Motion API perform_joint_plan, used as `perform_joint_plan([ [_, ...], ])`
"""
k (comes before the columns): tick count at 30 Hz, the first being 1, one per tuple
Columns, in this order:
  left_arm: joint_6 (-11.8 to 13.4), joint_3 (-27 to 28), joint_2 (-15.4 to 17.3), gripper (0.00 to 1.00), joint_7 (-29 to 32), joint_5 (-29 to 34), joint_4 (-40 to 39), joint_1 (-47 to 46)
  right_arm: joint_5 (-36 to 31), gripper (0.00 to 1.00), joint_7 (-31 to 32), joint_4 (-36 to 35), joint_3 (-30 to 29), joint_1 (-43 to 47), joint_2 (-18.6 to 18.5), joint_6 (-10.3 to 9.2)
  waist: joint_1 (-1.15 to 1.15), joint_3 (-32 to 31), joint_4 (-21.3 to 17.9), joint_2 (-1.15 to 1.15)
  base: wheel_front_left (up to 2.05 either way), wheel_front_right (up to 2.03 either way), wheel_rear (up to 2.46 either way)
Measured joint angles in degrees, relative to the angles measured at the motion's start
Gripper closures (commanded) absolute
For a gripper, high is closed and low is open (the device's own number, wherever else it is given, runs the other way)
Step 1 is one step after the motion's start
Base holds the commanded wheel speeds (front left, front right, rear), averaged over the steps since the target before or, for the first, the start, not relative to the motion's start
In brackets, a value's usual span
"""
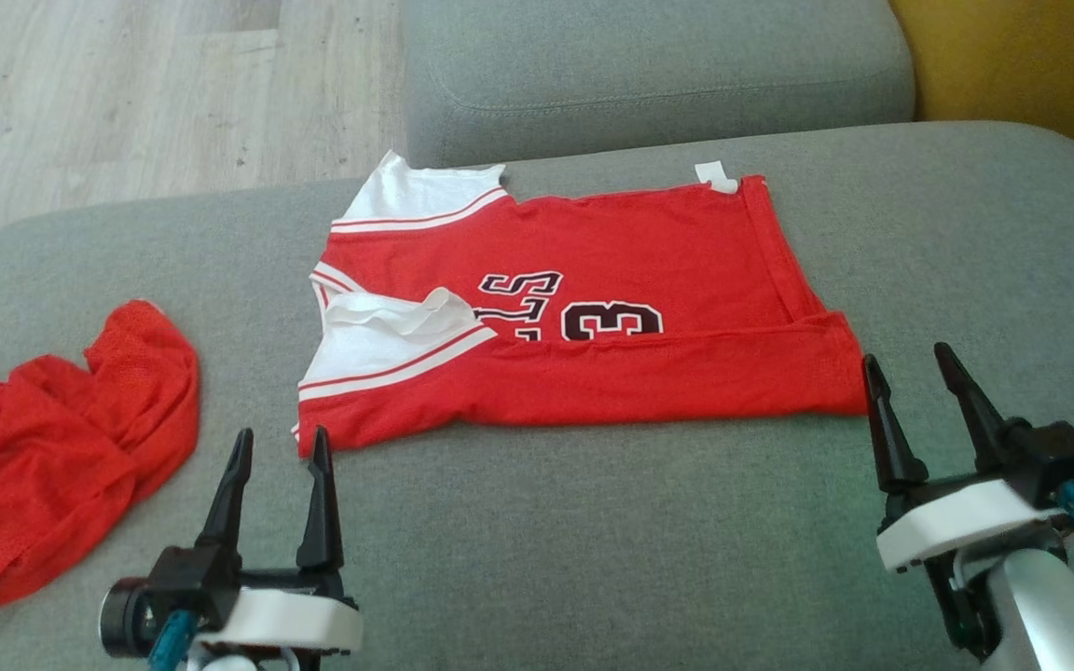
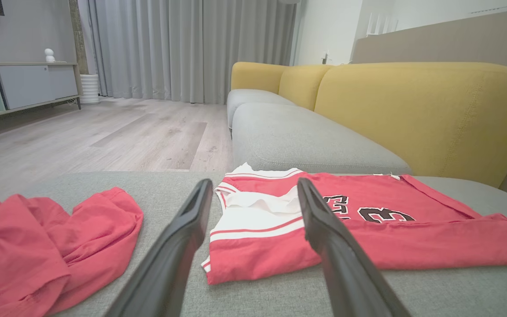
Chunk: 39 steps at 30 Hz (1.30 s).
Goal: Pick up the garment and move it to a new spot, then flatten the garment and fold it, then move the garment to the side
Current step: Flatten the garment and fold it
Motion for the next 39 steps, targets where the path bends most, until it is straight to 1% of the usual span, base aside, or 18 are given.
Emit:
perform_joint_plan([
  [4,-1.36,1.23,-0.66,0.00,0.00,1.51,3.22,-0.41,-1.31,0.00,0.00,-1.03,-0.87,0.18,0.54,0.00,0.00,0.42,-0.39,0.00,0.00,0.00,0.00],
  [8,-1.37,1.46,-0.80,0.00,0.00,2.97,9.94,-2.35,-2.13,0.00,0.00,-1.64,-0.91,0.14,0.54,0.00,0.00,1.21,-0.97,0.00,0.00,0.00,0.00],
  [14,-1.38,1.69,-0.87,0.00,0.01,3.47,20.30,-10.17,-2.60,0.00,0.02,-2.64,-0.54,-0.40,0.52,0.00,0.01,3.38,-1.88,0.00,0.00,0.00,0.00],
  [16,-1.27,1.72,-0.83,0.00,1.05,3.72,23.94,-13.17,-2.60,0.00,0.02,-2.86,-0.26,-1.15,0.49,0.00,0.01,4.25,-2.26,0.00,0.00,0.00,0.00],
  [18,-0.40,2.15,-0.80,0.00,2.44,3.81,27.62,-15.88,-2.60,0.00,0.03,-3.30,0.11,-2.20,0.48,0.00,0.01,5.14,-2.69,0.00,0.00,0.00,0.00],
  [22,0.13,2.52,-0.33,0.00,5.14,3.80,34.46,-20.46,-2.59,0.00,0.09,-3.98,1.19,-3.87,0.44,0.00,0.02,6.95,-3.58,0.00,0.00,0.00,0.00],
  [26,0.14,2.44,0.08,0.00,6.76,3.81,39.51,-23.94,-2.59,0.00,0.10,-4.11,1.63,-4.64,0.44,0.00,0.02,8.35,-4.34,0.00,0.00,0.00,0.00],
  [28,-0.25,2.18,0.13,0.00,7.68,3.81,41.34,-25.52,-2.59,0.00,0.10,-4.09,1.65,-4.64,0.45,0.00,0.02,8.67,-4.61,0.00,0.00,0.00,0.00],
  [29,-0.71,1.93,0.21,0.12,8.17,3.81,42.25,-26.29,-2.59,0.00,0.10,-4.05,1.63,-4.64,0.45,0.00,0.01,8.75,-4.68,0.00,0.00,0.00,0.00],
  [30,-1.25,1.65,0.30,0.67,8.44,3.81,42.79,-26.87,-2.59,0.00,0.10,-4.00,1.54,-4.64,0.45,0.00,0.01,8.78,-4.69,0.00,0.00,0.00,0.00],
  [31,-1.79,1.24,0.31,1.00,8.56,3.81,43.42,-27.38,-2.60,0.00,0.10,-3.80,1.30,-4.64,0.46,0.00,0.01,8.75,-4.66,0.00,0.00,0.00,0.00],
  [33,-2.96,0.57,0.15,1.00,7.87,3.82,43.96,-27.65,-2.78,0.00,0.38,-3.02,0.38,-4.65,0.51,0.00,0.01,8.57,-4.48,0.00,0.00,0.00,0.00],
  [36,-2.92,0.22,-0.35,1.00,4.46,3.87,44.18,-27.52,-4.69,0.00,3.08,-0.48,-2.09,-4.73,0.58,0.00,0.01,8.13,-3.87,0.00,0.00,0.00,0.00],
  [39,-2.92,0.01,-0.52,1.00,1.71,3.90,42.84,-27.30,-5.24,0.00,6.54,3.74,-6.93,-5.89,2.36,0.00,0.01,7.62,-2.90,0.00,0.00,0.00,0.00],
])
